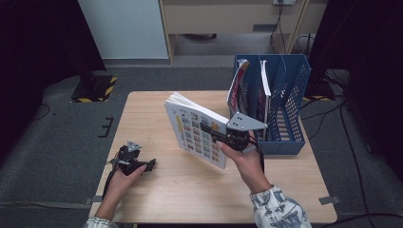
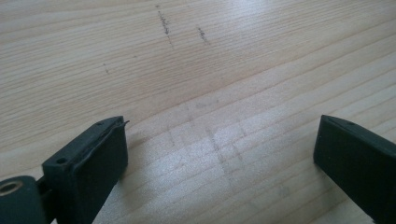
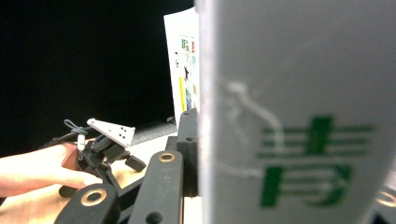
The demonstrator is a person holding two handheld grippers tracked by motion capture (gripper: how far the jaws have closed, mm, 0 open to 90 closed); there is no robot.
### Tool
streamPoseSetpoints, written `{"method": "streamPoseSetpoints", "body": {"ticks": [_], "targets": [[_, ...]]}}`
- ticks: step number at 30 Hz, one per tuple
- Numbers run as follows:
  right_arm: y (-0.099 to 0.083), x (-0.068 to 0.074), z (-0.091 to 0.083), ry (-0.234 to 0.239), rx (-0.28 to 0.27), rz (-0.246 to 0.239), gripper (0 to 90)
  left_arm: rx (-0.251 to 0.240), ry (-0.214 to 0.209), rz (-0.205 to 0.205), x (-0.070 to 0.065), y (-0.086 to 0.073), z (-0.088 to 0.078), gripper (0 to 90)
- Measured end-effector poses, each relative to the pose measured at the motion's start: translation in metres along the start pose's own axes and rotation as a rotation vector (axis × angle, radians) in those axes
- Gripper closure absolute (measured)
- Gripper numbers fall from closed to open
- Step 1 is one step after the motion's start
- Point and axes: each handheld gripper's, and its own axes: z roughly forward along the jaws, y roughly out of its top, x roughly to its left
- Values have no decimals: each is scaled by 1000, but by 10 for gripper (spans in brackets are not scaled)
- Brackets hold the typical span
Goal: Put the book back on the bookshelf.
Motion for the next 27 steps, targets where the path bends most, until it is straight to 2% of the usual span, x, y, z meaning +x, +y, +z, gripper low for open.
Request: {"method": "streamPoseSetpoints", "body": {"ticks": [12, 27], "targets": [[-5, -6, -18, -16, 7, 12, 739, -12, -4, -5, 0, -1, 1, 12], [-7, -9, -36, -25, 23, 4, 739, -26, -10, -2, 0, -3, 2, 0]]}}
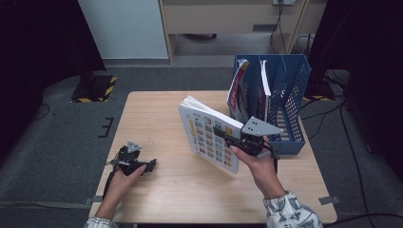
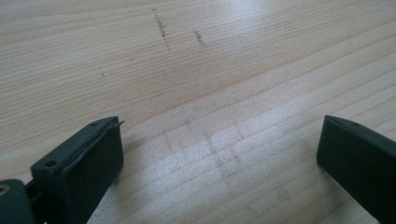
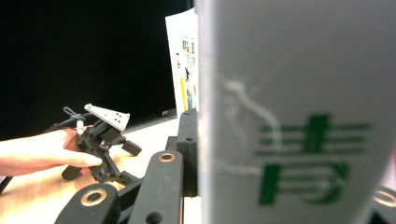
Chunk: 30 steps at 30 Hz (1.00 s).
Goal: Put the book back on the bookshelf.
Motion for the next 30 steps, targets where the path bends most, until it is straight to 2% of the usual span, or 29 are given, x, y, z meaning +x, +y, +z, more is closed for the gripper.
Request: {"method": "streamPoseSetpoints", "body": {"ticks": [30], "targets": [[-6, -4, -35, -23, 10, -4, 739, 0, -2, 0, 0, 0, 0, 0]]}}
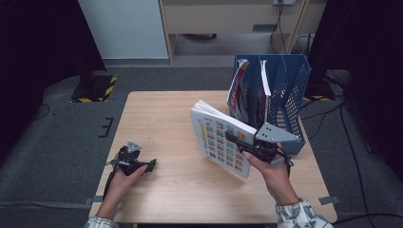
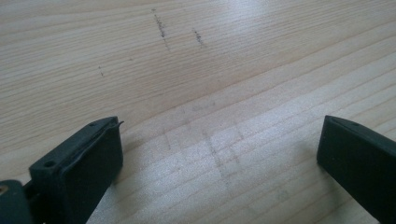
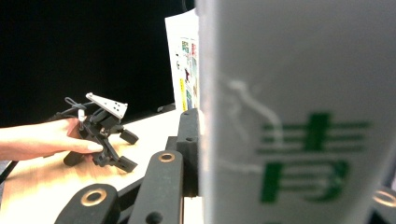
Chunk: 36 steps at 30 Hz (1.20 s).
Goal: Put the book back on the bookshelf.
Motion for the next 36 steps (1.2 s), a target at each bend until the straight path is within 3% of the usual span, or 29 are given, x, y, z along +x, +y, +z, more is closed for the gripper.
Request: {"method": "streamPoseSetpoints", "body": {"ticks": [36], "targets": [[-11, -8, -29, -40, -11, 27, 739, 0, 0, 1, 0, -1, -1, 0]]}}
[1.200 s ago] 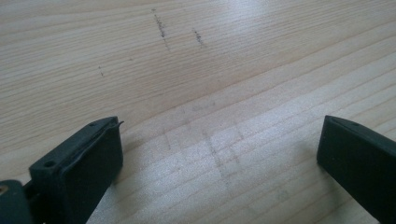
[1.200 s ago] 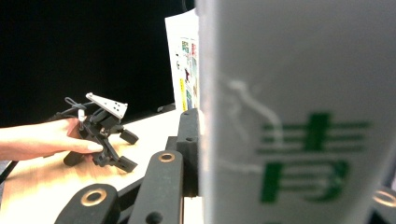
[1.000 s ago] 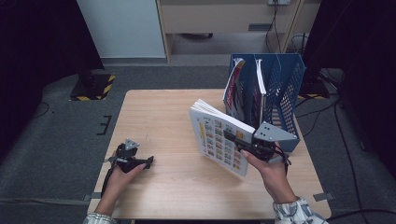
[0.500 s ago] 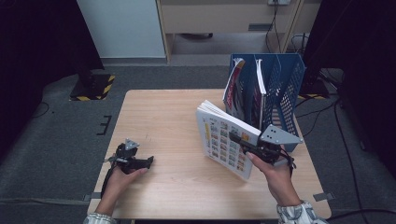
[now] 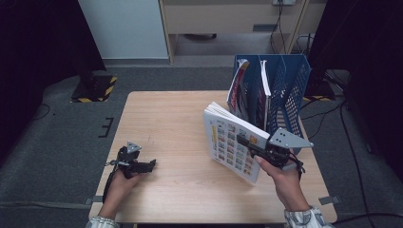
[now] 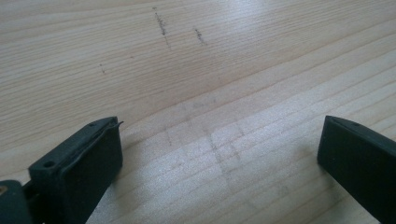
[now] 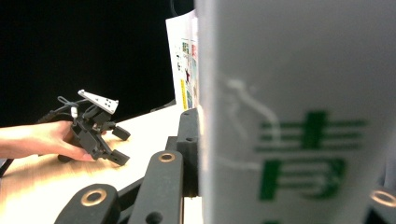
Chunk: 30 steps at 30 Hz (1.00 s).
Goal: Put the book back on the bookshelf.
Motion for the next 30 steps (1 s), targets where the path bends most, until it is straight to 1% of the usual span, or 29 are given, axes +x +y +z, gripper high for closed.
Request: {"method": "streamPoseSetpoints", "body": {"ticks": [12, 14, 18, 30], "targets": [[0, -1, -7, -6, -6, 0, 739, 1, 0, 2, 0, 0, 0, 0], [1, -2, -10, -4, -10, 8, 739, 1, 0, 2, 0, 0, 0, 0], [3, -3, -16, -6, -14, 7, 739, 2, 0, 2, 0, 0, 0, 0], [2, -12, -36, -40, -5, 8, 739, 2, 1, 2, 0, 0, 0, 0]]}}
